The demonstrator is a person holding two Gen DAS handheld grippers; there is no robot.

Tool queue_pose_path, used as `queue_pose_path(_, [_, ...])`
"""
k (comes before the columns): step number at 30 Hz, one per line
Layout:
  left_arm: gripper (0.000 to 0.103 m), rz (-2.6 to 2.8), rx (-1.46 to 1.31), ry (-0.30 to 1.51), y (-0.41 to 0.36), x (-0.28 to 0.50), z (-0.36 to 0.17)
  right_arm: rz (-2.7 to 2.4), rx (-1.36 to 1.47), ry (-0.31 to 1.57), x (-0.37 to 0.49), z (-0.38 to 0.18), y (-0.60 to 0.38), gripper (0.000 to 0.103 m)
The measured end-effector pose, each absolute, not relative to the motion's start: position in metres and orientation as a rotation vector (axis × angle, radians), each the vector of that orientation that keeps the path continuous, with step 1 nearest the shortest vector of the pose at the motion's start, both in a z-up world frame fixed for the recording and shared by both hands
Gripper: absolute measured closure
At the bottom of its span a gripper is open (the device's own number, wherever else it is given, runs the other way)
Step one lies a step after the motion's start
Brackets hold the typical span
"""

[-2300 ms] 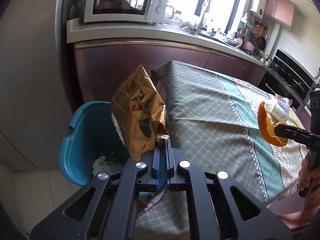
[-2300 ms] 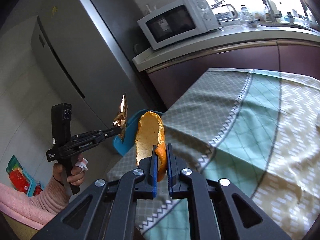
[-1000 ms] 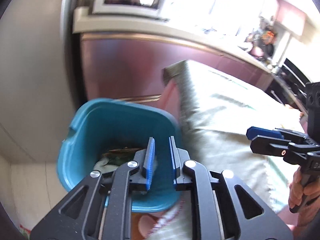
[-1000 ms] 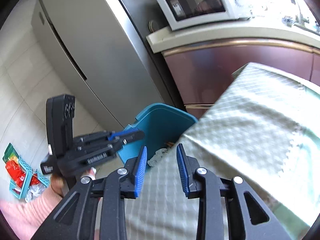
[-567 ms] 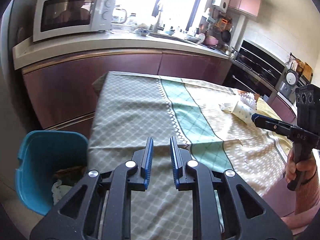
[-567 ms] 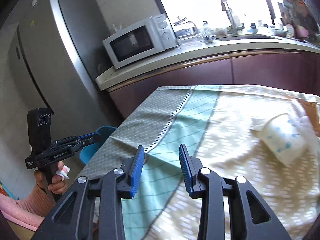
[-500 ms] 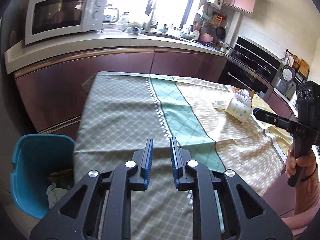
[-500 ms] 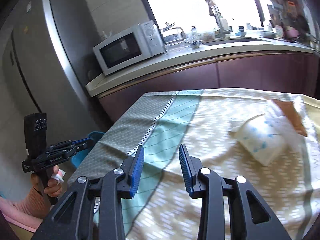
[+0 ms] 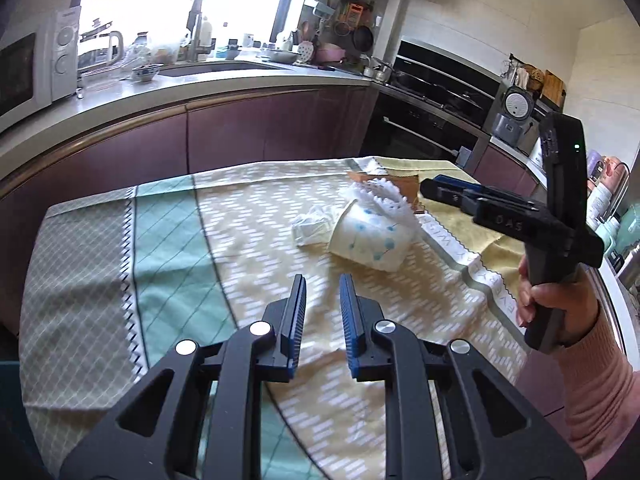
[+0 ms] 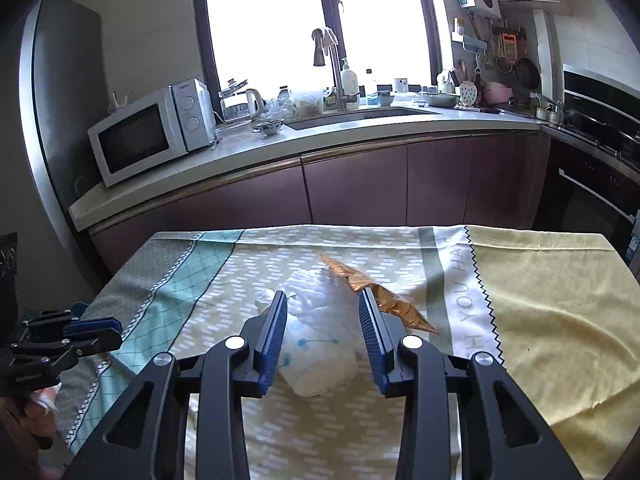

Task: Collect trash
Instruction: 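Move both tools back over the cup and foam netting, then grasp the white foam netting with the left tool while the right tool grasps a brown wrapper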

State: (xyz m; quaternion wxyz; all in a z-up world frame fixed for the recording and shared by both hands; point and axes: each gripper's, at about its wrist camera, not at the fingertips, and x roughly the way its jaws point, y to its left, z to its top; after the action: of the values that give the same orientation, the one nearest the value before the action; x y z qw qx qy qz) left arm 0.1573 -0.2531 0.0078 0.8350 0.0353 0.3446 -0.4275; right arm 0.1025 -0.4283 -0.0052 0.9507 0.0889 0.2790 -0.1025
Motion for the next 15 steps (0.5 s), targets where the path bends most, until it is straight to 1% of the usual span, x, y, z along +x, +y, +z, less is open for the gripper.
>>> queue_pose_path(7, [0.086, -0.958, 0.114, 0.738, -0.316, 0.166, 0.009, -0.209, 0.126, 0.591, 0.121, -0.014, -0.437, 0.069])
queue_pose_path(8, [0.086, -0.962, 0.118, 0.741, -0.323, 0.168, 0.009, -0.205, 0.116, 0.595, 0.123, -0.016, -0.437, 0.072])
queue_pose_path(10, [0.086, -0.964, 0.129, 0.745, -0.335, 0.172, 0.008, -0.198, 0.109, 0.602, 0.124, -0.018, -0.437, 0.086])
queue_pose_path(12, [0.086, -0.968, 0.130, 0.750, -0.343, 0.176, 0.007, -0.192, 0.111, 0.595, 0.122, -0.017, -0.438, 0.091])
queue_pose_path(15, [0.086, -0.973, 0.118, 0.758, -0.351, 0.182, 0.007, -0.197, 0.122, 0.567, 0.113, -0.013, -0.443, 0.094])
